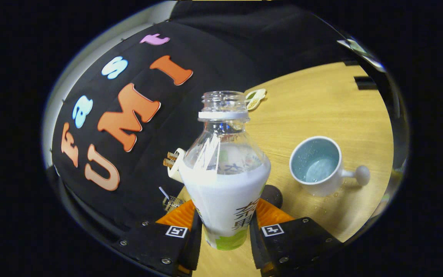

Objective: Take the bottle from table, then pour the juice into the cup, finally place the bottle on the coaster

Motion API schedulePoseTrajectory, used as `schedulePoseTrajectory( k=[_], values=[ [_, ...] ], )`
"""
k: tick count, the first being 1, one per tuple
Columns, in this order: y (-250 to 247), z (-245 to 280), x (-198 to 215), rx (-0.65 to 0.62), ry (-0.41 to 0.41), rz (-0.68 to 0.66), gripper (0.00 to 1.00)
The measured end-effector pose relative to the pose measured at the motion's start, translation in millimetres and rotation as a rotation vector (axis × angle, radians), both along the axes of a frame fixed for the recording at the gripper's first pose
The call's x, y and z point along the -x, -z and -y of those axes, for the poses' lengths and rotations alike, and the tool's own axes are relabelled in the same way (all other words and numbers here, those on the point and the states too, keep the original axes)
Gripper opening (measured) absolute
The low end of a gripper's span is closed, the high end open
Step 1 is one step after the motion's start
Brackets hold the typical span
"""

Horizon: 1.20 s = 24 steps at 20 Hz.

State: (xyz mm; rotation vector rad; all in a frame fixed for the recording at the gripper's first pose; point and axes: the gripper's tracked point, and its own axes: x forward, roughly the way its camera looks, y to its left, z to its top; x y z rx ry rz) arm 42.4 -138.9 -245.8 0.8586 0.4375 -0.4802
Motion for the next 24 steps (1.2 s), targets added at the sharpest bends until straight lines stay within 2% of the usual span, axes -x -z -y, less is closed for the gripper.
schedulePoseTrajectory(
  k=[5,14,18,20,24],
  values=[
    [-11,-12,-14,0.324,-0.144,-0.049,0.55],
    [15,5,-47,0.653,-0.243,-0.154,0.57],
    [39,15,-56,0.726,-0.282,-0.222,0.58],
    [45,19,-60,0.746,-0.277,-0.230,0.60],
    [58,16,-67,0.727,-0.282,-0.217,0.62]
  ],
)
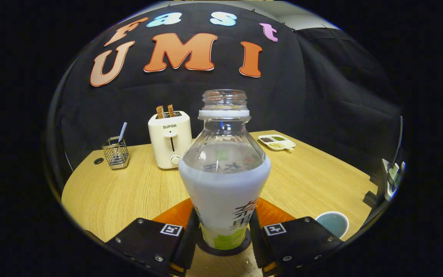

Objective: Take the bottle from table, then pour the juice into the cup, finally place the bottle on the coaster

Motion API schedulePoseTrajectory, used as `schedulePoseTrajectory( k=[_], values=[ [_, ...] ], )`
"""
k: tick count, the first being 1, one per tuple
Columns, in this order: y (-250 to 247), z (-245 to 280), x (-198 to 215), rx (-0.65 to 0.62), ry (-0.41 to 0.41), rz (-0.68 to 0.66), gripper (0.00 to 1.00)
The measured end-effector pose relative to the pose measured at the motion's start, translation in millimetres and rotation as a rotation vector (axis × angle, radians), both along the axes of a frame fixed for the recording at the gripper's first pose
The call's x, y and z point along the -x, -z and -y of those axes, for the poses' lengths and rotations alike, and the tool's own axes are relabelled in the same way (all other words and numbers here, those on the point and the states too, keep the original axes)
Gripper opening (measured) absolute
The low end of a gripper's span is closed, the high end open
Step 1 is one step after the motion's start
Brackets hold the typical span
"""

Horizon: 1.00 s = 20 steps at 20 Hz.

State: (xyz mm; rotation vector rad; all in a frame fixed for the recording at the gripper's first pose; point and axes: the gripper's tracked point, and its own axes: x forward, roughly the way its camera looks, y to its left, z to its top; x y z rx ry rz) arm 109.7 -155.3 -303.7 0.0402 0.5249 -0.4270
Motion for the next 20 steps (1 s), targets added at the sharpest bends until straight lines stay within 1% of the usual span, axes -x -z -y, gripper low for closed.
schedulePoseTrajectory(
  k=[4,5,10,12,13,14,15,16,18,20],
  values=[
    [6,3,3,0.025,-0.007,-0.003,0.64],
    [6,4,4,0.026,0.001,-0.003,0.65],
    [9,2,6,-0.032,0.015,0.026,0.67],
    [13,1,10,-0.043,0.023,0.014,0.69],
    [15,2,12,-0.043,0.028,0.009,0.72],
    [15,1,14,-0.046,0.028,0.009,0.78],
    [16,-1,15,-0.053,0.024,0.012,0.83],
    [16,-4,17,-0.060,0.016,0.015,0.91],
    [14,-10,23,-0.063,0.001,0.020,0.97],
    [7,-15,26,-0.054,-0.021,0.035,0.97]
  ],
)
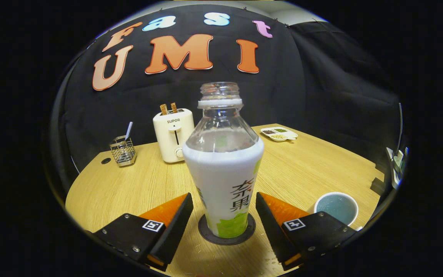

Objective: Take the bottle from table, then pour the juice into the cup, finally place the bottle on the coaster

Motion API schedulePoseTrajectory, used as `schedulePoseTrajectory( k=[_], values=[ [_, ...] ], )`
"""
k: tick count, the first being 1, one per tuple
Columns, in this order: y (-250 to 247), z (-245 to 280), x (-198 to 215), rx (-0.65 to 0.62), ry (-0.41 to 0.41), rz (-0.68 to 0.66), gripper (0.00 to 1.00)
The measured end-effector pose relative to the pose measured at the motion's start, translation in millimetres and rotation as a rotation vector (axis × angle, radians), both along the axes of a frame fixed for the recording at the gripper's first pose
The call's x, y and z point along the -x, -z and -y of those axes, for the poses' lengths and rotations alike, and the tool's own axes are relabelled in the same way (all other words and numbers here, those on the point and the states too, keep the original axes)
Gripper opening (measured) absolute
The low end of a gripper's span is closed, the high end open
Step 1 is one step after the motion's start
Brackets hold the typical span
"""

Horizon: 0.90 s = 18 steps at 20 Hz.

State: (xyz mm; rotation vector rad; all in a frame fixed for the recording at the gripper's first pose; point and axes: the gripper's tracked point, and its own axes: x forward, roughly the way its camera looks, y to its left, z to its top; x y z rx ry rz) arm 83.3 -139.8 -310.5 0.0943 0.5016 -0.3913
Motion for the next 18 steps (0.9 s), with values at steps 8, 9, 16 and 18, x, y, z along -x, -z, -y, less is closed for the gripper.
schedulePoseTrajectory(
  k=[8,9,16,18],
  values=[
    [-54,-48,31,0.030,-0.113,0.069,0.97],
    [-64,-60,36,0.034,-0.139,0.076,0.97],
    [-149,-141,89,0.060,-0.319,0.215,0.97],
    [-164,-160,103,0.043,-0.353,0.246,0.97]
  ],
)
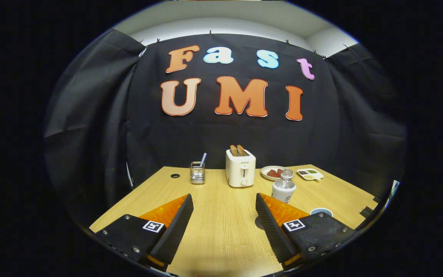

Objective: Take the bottle from table, then pour the juice into the cup, finally place the bottle on the coaster

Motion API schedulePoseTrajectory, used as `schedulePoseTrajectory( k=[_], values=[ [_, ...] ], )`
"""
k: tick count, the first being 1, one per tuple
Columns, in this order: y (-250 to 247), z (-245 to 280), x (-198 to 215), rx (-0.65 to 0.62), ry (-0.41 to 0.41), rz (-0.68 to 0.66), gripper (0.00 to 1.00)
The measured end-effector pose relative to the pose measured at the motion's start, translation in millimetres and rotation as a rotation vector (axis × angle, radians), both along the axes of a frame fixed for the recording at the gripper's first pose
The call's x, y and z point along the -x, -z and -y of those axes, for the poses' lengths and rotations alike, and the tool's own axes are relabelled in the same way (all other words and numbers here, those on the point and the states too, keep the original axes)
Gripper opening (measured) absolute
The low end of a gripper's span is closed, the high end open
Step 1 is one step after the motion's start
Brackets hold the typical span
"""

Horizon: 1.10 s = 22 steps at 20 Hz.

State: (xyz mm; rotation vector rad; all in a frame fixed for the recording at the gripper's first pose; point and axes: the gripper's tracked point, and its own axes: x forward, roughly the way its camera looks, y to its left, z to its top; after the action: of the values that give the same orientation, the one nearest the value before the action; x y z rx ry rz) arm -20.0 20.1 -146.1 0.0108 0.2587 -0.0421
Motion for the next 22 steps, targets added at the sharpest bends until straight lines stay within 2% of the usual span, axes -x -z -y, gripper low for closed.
schedulePoseTrajectory(
  k=[2,4,7,9,12,17,22],
  values=[
    [-17,-26,14,-0.050,-0.065,0.035,0.97],
    [-24,-40,24,-0.034,-0.120,0.040,0.96],
    [-37,-53,33,0.014,-0.149,0.058,0.97],
    [-38,-60,35,0.003,-0.171,0.063,0.97],
    [-42,-63,40,-0.053,-0.181,0.068,0.97],
    [-44,-48,40,-0.071,-0.141,0.082,0.97],
    [-42,-48,41,-0.112,-0.154,0.082,0.97]
  ],
)
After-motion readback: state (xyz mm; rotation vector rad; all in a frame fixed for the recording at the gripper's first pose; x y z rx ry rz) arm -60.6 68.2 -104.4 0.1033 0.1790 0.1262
